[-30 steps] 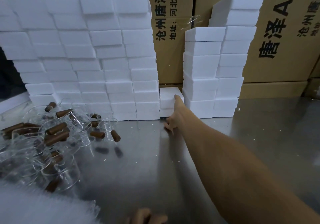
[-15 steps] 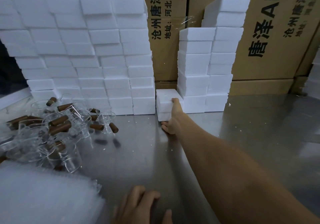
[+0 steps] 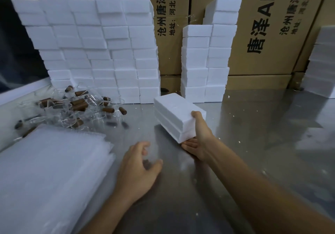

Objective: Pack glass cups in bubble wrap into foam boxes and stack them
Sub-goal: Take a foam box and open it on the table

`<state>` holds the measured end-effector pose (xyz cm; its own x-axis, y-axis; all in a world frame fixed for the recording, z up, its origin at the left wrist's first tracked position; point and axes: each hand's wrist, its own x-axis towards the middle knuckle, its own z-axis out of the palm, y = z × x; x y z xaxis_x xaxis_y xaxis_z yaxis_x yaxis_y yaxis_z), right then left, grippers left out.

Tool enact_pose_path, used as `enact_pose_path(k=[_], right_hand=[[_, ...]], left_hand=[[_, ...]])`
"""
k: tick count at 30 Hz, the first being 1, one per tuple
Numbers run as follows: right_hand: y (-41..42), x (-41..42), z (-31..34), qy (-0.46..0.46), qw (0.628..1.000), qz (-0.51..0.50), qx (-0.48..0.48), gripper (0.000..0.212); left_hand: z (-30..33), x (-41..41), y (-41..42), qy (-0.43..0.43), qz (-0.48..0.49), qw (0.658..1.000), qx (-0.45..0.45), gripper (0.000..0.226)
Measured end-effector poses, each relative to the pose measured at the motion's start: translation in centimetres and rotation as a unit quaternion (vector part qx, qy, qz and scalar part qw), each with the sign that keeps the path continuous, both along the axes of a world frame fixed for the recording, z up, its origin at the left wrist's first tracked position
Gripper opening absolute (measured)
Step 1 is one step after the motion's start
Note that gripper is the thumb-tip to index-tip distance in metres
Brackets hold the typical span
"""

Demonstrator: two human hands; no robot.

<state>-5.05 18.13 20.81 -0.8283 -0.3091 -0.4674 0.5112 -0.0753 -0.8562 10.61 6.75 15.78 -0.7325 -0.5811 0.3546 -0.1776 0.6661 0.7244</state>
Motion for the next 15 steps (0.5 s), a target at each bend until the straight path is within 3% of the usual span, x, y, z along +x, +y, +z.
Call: enact_pose_path(k=[4,8,12,15], right_hand=[[3.8,1.5,-0.1,0.048,0.995,0.072,0.057,0.076],[5.2,3.2,-0.5,0.158,0.975,0.130,0.083,0.057],[4.9,4.8,-1.3,0.240,0.961,0.072,0.113,0.060],[5.0,6.0,-2.2,0.340,0.926,-0.014,0.162,0.058]], left_hand=[[0.7,0.3,-0.2,0.093,0.038,0.987,0.128,0.057],[1.3,1.0,-0.3,0.152,0.027,0.965,0.214,0.043],[1.7,1.6,-0.1,0.147,0.046,0.965,0.212,0.034],[2.0,1.9,0.3,0.157,0.044,0.967,0.198,0.032]])
